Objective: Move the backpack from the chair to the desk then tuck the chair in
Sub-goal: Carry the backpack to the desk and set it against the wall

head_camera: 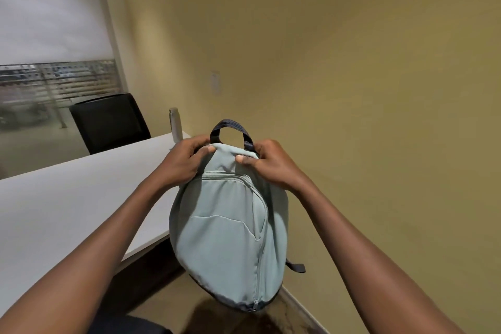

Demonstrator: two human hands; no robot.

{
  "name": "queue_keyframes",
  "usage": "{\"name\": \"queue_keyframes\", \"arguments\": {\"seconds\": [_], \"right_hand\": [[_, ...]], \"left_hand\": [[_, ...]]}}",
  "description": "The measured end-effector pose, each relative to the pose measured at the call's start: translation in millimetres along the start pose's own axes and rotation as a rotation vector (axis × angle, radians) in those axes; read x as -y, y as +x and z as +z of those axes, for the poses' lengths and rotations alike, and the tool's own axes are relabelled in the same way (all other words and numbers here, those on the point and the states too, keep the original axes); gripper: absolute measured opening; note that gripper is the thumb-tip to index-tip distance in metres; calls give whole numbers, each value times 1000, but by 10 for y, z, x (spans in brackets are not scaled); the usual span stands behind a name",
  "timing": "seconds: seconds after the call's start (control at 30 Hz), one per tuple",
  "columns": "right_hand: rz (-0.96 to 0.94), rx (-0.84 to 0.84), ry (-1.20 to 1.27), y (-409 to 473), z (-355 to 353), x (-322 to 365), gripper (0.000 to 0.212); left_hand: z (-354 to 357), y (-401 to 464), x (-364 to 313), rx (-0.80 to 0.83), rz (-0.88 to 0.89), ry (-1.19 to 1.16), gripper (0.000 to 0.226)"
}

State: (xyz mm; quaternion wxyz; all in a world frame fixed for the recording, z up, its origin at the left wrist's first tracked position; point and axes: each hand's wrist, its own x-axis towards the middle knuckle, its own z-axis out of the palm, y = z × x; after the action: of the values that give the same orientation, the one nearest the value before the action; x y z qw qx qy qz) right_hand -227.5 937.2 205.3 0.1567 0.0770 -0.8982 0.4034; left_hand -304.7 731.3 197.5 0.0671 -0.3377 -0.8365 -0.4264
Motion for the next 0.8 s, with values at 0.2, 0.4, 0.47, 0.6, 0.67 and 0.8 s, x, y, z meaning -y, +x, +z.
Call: {"name": "queue_keyframes", "arguments": {"seconds": [0.2,0.4,0.47,0.6,0.67,0.8], "right_hand": [[-5,-93,-24,557,-12,-446,31],[-4,-110,-36,1163,-1,-802,31],[1,-96,-22,1422,21,-898,34],[-2,-70,-7,1944,79,-1027,36],[-6,-73,16,2197,131,-1092,35],[5,-50,58,2642,262,-1257,39]], "left_hand": [[250,575,243,-118,-27,102,22],[298,1201,556,-140,21,192,24],[273,1405,661,-143,24,191,26],[173,1806,864,-141,25,189,37],[126,2018,1016,-131,15,192,30],[100,2370,1375,-157,-29,174,25]]}}
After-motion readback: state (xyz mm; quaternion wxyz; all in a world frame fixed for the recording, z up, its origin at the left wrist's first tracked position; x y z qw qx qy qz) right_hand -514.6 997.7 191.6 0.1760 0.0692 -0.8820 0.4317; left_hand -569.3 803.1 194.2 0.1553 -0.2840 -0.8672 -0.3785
